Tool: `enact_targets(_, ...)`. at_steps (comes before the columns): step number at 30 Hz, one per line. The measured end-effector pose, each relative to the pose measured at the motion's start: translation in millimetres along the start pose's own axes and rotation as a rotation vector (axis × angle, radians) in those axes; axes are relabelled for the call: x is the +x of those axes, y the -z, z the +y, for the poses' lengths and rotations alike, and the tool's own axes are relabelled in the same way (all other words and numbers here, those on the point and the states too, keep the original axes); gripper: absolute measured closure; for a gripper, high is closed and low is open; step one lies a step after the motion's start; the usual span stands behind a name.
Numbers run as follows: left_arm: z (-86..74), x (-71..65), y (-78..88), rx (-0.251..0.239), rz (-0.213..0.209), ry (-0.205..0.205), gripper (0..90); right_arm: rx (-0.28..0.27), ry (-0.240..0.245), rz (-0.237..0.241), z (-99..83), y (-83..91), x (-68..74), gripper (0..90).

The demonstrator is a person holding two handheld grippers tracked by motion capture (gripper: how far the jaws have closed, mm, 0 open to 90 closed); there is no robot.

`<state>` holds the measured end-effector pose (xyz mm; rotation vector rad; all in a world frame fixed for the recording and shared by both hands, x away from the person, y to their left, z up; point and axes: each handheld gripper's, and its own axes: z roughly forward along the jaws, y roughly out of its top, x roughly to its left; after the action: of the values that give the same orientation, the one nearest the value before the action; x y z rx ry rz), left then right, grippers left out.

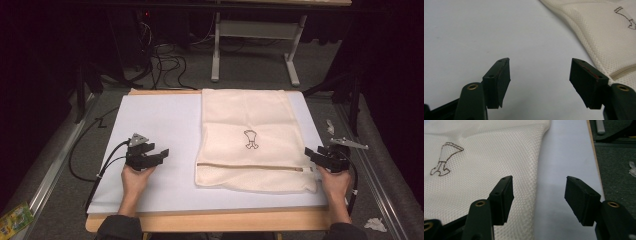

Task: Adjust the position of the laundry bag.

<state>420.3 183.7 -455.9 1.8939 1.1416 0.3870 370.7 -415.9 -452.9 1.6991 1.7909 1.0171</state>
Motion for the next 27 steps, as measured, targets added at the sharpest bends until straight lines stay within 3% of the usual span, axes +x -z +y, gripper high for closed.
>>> enact_targets(7,8.7,-19.7,-9.6,0.032,-0.036,-0.030,32.8,0.046,-0.002,0.031,-1.3,-2.6,2.3,46.0)
enact_targets(12,14.9,-32.6,-18.2,0.056,-0.058,-0.055,32.8,0.048,0.006,0.064,-1.1,-2.0,4.2,46.6)
enact_targets(22,26.7,-56.4,-37.8,0.103,-0.086,-0.077,32.0,0.094,0.028,0.066,6.8,-8.5,7.3,51.0)
enact_targets(25,31.1,-62.9,-43.6,0.101,-0.112,-0.065,32.1,0.098,0.030,0.069,10.2,-10.3,9.0,53.3)
enact_targets(27,33.5,-66.6,-47.6,0.104,-0.107,-0.069,32.2,0.106,0.036,0.071,11.2,-12.9,9.6,55.0)
